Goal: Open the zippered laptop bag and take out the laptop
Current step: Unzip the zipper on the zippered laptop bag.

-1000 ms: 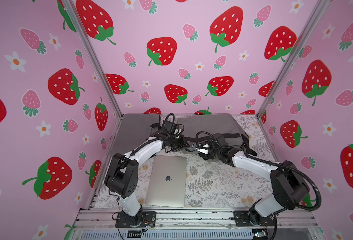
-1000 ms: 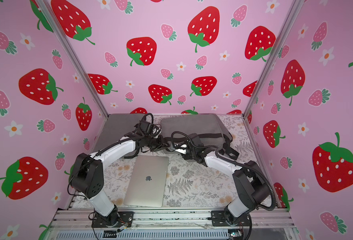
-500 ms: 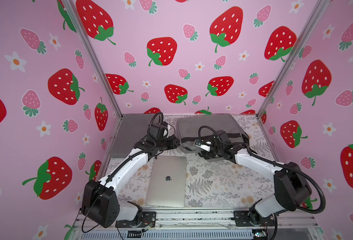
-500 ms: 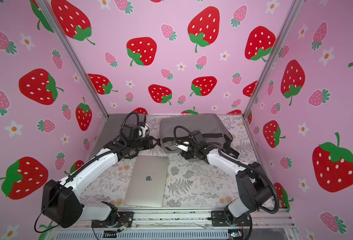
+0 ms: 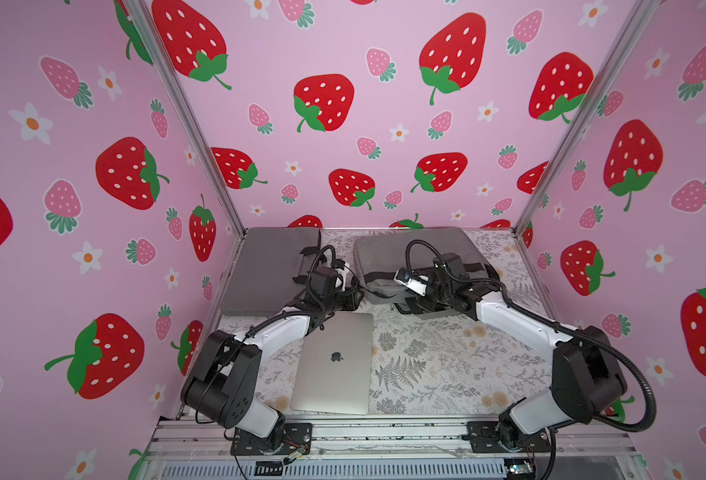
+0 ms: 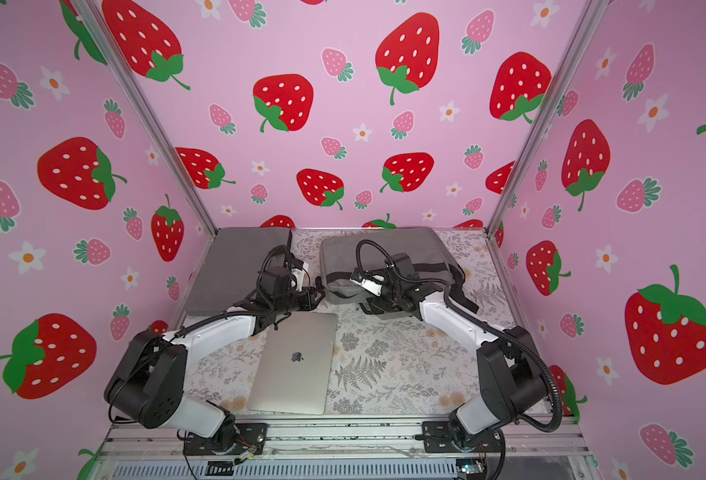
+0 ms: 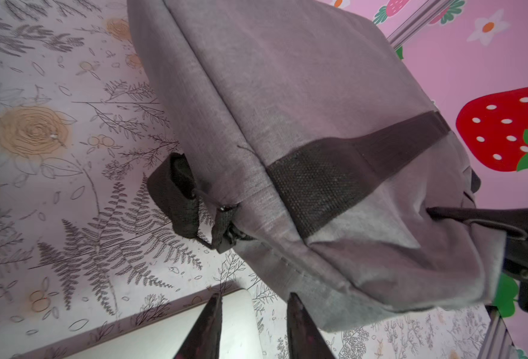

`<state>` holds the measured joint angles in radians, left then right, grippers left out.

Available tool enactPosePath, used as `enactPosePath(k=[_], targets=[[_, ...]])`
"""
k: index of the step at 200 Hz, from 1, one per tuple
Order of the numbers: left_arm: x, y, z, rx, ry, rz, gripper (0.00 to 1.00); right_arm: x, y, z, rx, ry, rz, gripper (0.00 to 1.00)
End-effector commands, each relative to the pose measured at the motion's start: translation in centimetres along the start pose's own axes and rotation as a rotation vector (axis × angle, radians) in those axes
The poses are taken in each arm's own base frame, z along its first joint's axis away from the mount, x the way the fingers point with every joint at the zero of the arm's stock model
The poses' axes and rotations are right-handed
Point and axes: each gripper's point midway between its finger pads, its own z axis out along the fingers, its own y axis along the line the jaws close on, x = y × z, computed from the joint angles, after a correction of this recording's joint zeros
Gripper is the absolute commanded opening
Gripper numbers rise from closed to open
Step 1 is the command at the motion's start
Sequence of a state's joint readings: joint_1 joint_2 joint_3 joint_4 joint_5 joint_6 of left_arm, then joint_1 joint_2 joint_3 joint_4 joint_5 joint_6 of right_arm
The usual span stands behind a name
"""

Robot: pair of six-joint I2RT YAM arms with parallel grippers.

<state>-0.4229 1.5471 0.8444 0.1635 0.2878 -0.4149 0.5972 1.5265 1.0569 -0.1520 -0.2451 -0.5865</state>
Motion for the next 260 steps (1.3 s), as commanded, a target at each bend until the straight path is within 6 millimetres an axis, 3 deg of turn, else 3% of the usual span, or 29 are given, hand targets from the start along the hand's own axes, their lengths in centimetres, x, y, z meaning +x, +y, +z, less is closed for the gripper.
enactPosePath(k=[1, 68, 221, 260], targets=[[-2.2, -1.5, 0.7, 0.073, -0.056, 0.046, 0.33, -4.2, -2.8, -3.0, 0.076, -0.135, 0.001, 0.0], [-3.7, -1.8, 1.7, 0.132, -0.068, 0.04, 0.28, -3.6, -2.9, -3.2, 0.069, -0.132, 0.025, 0.0], [-4.7, 1.6, 3.1, 0.04, -0.02, 0.086, 0.29, -3.4, -3.0, -3.5, 0.038, -0.153, 0.075, 0.0], [-4.9, 1.6, 3.5, 0.04, -0.002, 0.108, 0.28, -3.4, -3.0, -3.6, 0.035, -0.157, 0.082, 0.0]])
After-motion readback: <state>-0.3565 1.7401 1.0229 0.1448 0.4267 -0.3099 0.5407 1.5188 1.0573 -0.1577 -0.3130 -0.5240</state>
